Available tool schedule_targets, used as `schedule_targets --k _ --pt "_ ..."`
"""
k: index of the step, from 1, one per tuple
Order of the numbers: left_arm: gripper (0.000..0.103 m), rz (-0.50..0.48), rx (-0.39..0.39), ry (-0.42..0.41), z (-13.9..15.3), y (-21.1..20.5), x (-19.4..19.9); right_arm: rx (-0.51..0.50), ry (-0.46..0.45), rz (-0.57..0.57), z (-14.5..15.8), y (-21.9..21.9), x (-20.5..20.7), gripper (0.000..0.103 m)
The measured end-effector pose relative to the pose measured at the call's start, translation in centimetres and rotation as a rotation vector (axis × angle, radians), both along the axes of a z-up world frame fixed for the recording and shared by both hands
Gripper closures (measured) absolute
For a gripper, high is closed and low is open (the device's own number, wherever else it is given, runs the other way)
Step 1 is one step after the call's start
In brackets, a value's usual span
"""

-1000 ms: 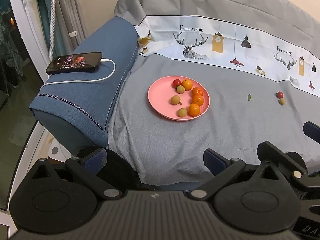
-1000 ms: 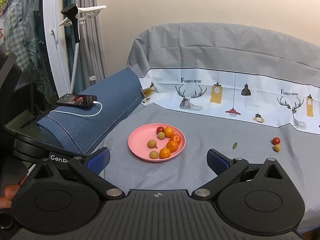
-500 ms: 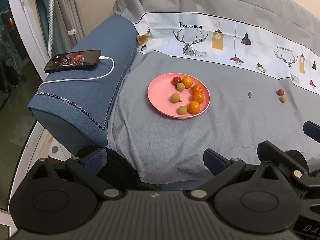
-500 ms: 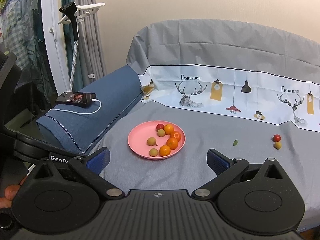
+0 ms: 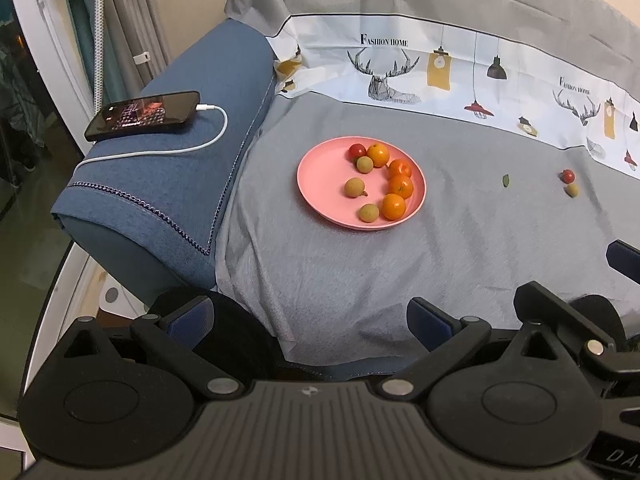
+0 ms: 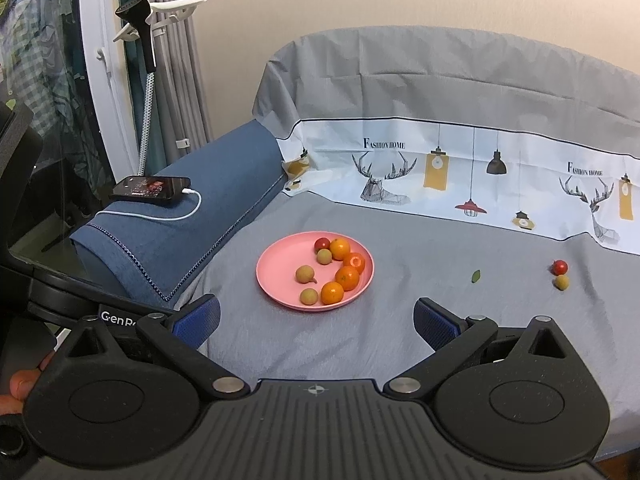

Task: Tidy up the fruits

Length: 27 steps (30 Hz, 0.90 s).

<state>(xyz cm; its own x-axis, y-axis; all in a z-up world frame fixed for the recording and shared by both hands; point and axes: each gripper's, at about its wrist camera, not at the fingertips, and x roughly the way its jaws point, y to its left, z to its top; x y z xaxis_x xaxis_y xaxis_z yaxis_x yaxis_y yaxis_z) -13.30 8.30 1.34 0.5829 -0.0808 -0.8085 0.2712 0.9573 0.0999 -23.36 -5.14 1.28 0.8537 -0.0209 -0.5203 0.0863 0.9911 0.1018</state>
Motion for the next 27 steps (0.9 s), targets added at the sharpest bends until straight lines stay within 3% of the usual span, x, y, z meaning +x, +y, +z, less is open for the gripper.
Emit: schedule_targets --k 15,21,27 --pt "0.0 -0.04 0.077 0.05 -1.5 -2.1 2.3 0.069 0.047 -0.042 -1.9 -2.3 2.1 0.001" --pt "0.0 -0.095 0.131 0.085 -2.5 -5.1 4.4 0.116 0.046 -0.164 -3.5 -6.4 2.9 0.001" --pt "0.0 -0.183 0.162 0.097 -3.5 -11.4 7.5 0.123 0.049 -0.365 -6.0 -14.1 3.3 0.001"
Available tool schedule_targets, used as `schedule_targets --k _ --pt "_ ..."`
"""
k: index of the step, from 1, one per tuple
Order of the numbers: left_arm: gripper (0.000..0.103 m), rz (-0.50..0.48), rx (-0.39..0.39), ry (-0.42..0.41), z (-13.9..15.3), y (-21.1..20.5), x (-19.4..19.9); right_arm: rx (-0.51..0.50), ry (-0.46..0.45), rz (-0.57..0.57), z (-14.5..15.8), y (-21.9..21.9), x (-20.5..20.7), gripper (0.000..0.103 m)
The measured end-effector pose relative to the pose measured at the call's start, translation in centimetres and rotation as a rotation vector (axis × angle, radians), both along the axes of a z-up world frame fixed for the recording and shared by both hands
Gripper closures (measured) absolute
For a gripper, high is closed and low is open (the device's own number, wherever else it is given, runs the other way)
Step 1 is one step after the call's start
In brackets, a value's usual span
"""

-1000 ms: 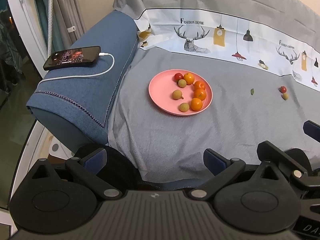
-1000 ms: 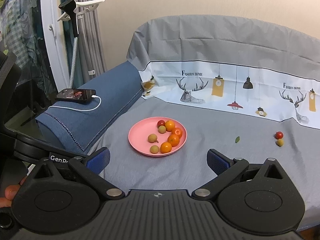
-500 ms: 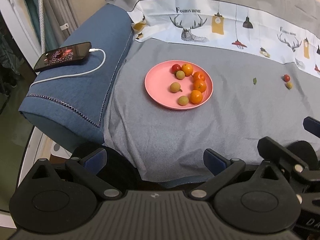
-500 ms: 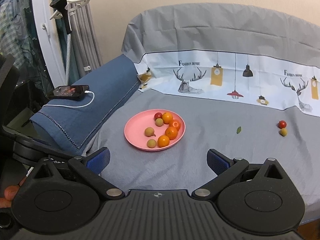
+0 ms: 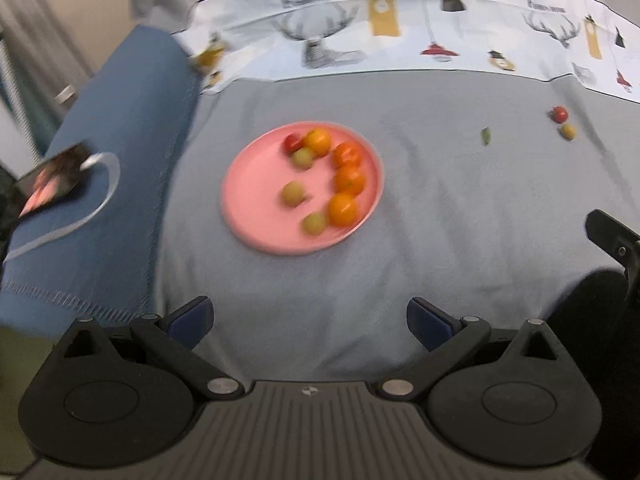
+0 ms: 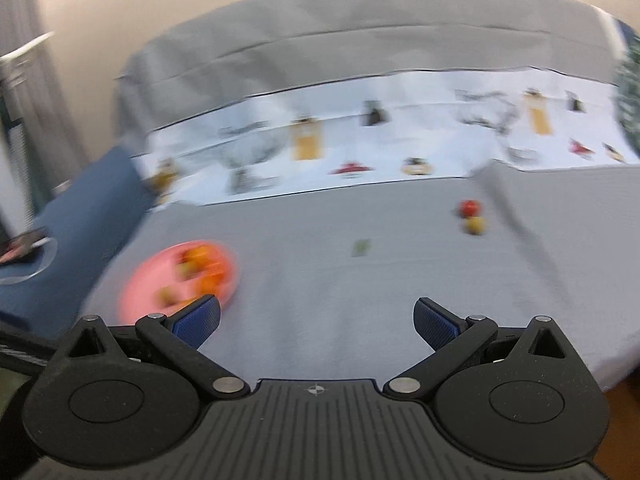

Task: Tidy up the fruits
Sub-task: 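Grasp the red tomato with the left gripper while the right gripper grasps the yellow fruit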

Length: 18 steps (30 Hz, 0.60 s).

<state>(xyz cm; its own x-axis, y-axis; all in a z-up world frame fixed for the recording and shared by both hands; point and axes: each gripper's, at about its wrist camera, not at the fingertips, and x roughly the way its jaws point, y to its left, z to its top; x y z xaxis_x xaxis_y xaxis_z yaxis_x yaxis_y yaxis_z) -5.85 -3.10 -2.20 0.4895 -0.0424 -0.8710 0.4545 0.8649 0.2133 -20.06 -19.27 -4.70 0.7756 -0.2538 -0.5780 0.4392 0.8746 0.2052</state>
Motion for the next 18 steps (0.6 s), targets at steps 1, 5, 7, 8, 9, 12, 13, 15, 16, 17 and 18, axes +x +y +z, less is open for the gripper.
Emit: schedule_targets --k 1,5,7,8,9,12,13,15,16,17,18 --pt "0.0 -0.009 -0.006 0.008 -0.1 -1.3 0.7 -0.006 0.004 -0.034 -0.6 -1.6 0.2 0.001" --pt "0.0 -0.026 -0.045 0.036 -0.6 -6.8 4.0 -0.066 0.044 -0.15 -3.7 -9.0 2.8 0.001" --pt "0.0 -0.033 -0.051 0.033 -0.8 -9.2 5.4 -0.042 0.067 -0.222 -5.9 -13.6 4.8 0.001" --pt "0.0 -0.036 -0.052 0.029 -1.1 -10.3 6.2 -0.022 0.079 -0.238 -7.0 -15.6 5.9 0.001" --pt "0.0 -0.038 -0.047 0.026 -1.4 -11.5 6.9 -0.003 0.101 -0.26 -8.3 -17.6 7.2 0.001" --pt "0.0 -0.04 -0.04 0.028 -2.5 -14.4 9.1 0.049 0.163 -0.288 -11.9 -22.2 10.8 0.002" --pt "0.0 -0.04 -0.039 0.032 -2.9 -15.2 9.7 0.054 0.173 -0.295 -12.8 -23.2 11.7 0.004" --pt "0.0 -0.047 -0.05 0.045 -3.7 -17.0 11.1 0.036 0.169 -0.278 -14.1 -24.5 13.4 0.014" --pt "0.0 -0.052 -0.054 0.048 -4.1 -17.7 11.6 0.011 0.169 -0.257 -14.7 -24.8 14.0 0.029" --pt "0.0 -0.059 -0.059 0.047 -4.5 -18.6 12.2 -0.036 0.166 -0.244 -15.1 -24.7 14.5 0.051" --pt "0.0 -0.07 -0.064 0.043 -4.8 -19.4 12.6 -0.085 0.166 -0.226 -15.3 -24.5 14.7 0.058"
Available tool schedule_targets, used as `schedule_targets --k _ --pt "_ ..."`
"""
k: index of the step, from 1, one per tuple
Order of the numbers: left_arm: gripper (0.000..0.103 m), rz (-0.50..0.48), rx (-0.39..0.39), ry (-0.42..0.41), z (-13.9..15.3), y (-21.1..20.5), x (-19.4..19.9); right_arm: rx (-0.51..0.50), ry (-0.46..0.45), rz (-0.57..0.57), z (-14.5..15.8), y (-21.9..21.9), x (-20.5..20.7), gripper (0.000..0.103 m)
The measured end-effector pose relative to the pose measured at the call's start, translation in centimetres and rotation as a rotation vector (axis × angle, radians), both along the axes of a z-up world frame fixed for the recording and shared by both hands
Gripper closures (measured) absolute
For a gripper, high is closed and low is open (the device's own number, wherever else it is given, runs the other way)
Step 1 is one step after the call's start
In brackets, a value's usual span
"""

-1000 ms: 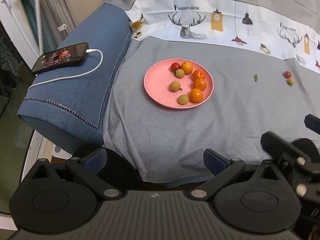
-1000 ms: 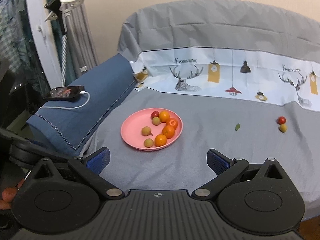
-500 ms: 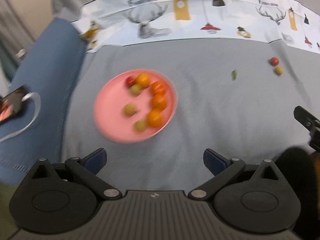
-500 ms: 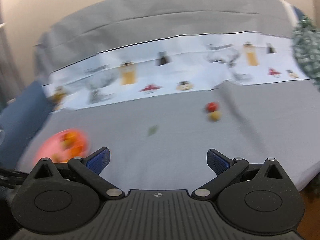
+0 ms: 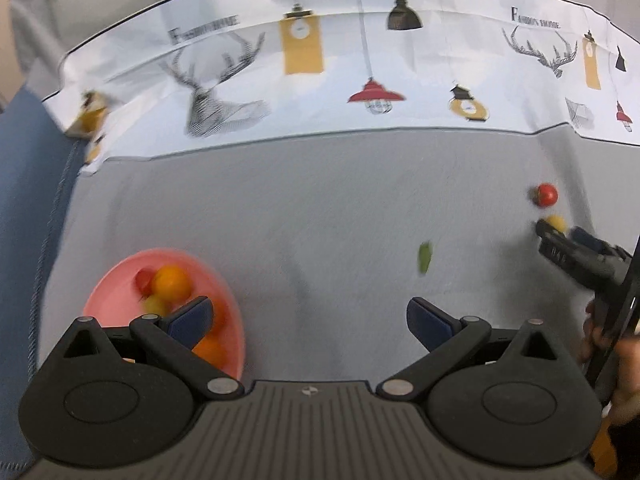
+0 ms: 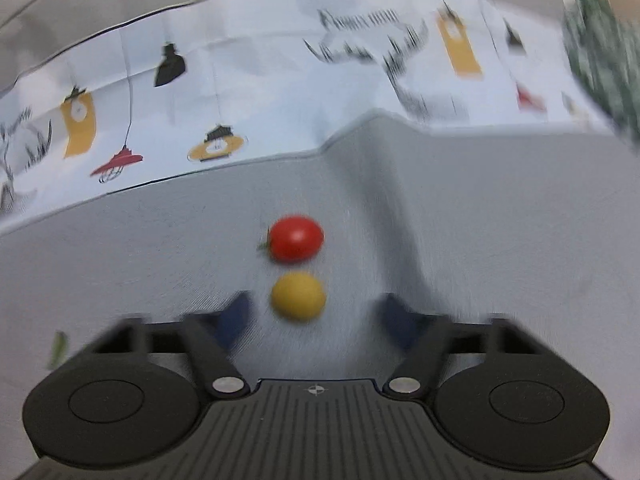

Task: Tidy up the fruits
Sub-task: 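Grasp the red tomato with the left gripper while the right gripper grasps the yellow fruit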

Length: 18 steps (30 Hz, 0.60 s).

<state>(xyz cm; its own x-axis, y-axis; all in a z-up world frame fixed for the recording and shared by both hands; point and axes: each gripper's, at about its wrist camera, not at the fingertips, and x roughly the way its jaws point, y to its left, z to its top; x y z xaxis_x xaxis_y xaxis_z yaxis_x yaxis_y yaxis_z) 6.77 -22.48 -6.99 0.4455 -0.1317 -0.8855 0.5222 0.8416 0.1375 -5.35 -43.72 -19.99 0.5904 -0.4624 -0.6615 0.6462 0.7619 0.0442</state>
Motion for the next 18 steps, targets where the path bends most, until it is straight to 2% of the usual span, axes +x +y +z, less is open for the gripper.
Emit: schedule_targets --k 1,4,6,8,11,15,18 --pt "0.0 -0.014 -0.004 -0.006 -0.3 -0.9 0.5 -0.023 -0.001 0.026 -0.1 0.2 0.1 0.073" --pt "0.0 -0.075 -0.04 -0.023 -1.3 -4.1 1.6 -0.03 -0.02 0.0 0.1 0.0 -0.8 0.074" --pt "0.0 -0.141 -0.075 -0.009 -2.0 -6.7 2.2 -0.008 -0.042 -0.08 0.1 -0.5 -2.5 0.074" --pt "0.0 -0.218 -0.114 0.021 -3.0 -9.9 2.6 0.029 -0.103 -0.186 0.1 -0.7 -5.6 0.073" --pt "0.0 -0.316 -0.145 0.051 -5.1 -15.0 2.4 0.032 -0.158 -0.311 0.9 -2.0 -10.1 0.073" --pt "0.0 -0.434 -0.104 0.071 -8.4 -21.3 0.7 0.088 -0.17 -0.398 0.1 -3.9 -13.0 0.073" --pt "0.0 -0.473 -0.075 0.066 -10.2 -24.0 -0.1 0.114 -0.171 -0.412 -0.5 -5.3 -13.6 0.073"
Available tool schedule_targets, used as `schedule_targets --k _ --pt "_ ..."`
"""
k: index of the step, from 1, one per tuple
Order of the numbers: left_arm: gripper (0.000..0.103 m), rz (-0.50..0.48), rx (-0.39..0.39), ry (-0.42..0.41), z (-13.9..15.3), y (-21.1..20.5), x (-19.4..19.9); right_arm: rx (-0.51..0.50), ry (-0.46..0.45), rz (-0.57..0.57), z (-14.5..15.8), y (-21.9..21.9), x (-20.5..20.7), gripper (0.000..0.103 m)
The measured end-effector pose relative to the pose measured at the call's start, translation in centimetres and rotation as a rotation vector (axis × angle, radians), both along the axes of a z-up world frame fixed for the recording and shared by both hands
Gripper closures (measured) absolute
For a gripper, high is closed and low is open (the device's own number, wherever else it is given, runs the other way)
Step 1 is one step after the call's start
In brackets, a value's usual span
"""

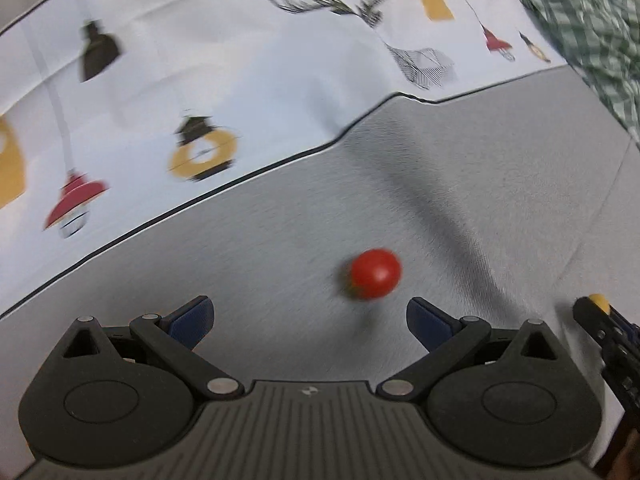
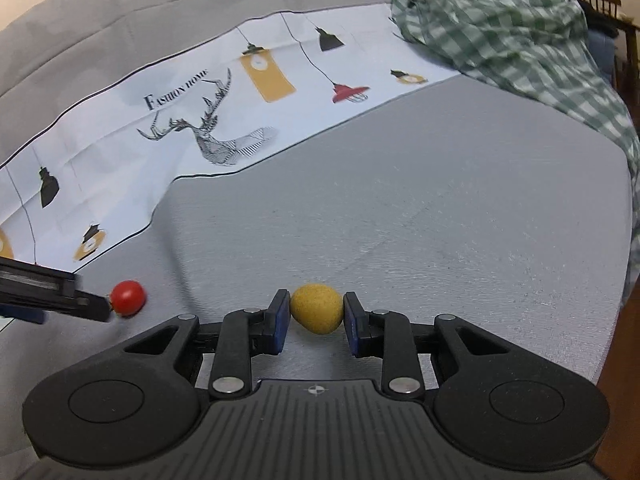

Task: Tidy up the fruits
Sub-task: 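Grasp the red tomato with the left gripper while the right gripper grasps the yellow fruit, then carry the red tomato in the left gripper while the right gripper carries the yellow fruit to the plate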

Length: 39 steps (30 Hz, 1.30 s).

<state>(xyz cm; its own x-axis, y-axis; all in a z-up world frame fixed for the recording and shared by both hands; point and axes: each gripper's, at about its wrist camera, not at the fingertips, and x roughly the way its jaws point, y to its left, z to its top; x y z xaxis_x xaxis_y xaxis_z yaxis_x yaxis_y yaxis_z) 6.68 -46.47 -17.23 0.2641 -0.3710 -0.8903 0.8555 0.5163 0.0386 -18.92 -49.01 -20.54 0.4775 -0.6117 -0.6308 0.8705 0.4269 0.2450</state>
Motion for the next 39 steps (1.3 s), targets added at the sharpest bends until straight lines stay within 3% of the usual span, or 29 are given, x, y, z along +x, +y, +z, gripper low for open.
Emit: schedule_targets --k 2,4,6,7,9,15,20,30,39 --pt "0.004 -0.011 0.001 0.017 -0.8 -0.9 0.1 0.006 -0.005 -0.001 -0.1 -0.5 -0.1 0.073" --pt "0.016 -0.01 -0.004 0.038 -1.2 -1.6 0.3 -0.002 -0.009 0.008 0.0 -0.5 0.0 0.073" --pt "0.059 -0.019 -0.014 0.074 -1.4 -2.0 0.5 -0.007 -0.011 0.016 0.1 -0.6 0.2 0.073" --pt "0.068 -0.02 -0.028 0.067 -1.1 -2.1 0.5 -0.008 -0.012 0.019 0.3 -0.5 0.1 0.073" --pt "0.069 -0.013 -0.027 0.069 -0.6 -1.9 0.3 -0.007 -0.014 0.017 0.5 -0.6 0.1 0.073" --pt "0.069 0.0 0.005 -0.05 2.1 -0.1 -2.0 -0.032 -0.028 0.031 2.2 0.3 0.0 0.073" --pt "0.069 0.025 -0.023 -0.111 6.3 4.3 -3.8 -0.064 -0.052 0.078 5.2 2.3 0.1 0.073" --pt "0.069 0.143 -0.065 -0.209 14.9 17.8 -6.6 -0.103 -0.094 0.272 12.0 11.8 -0.1 0.073" --pt "0.069 0.272 -0.09 -0.269 20.7 32.2 -10.0 -0.087 -0.12 0.552 16.2 23.7 -1.0 0.073"
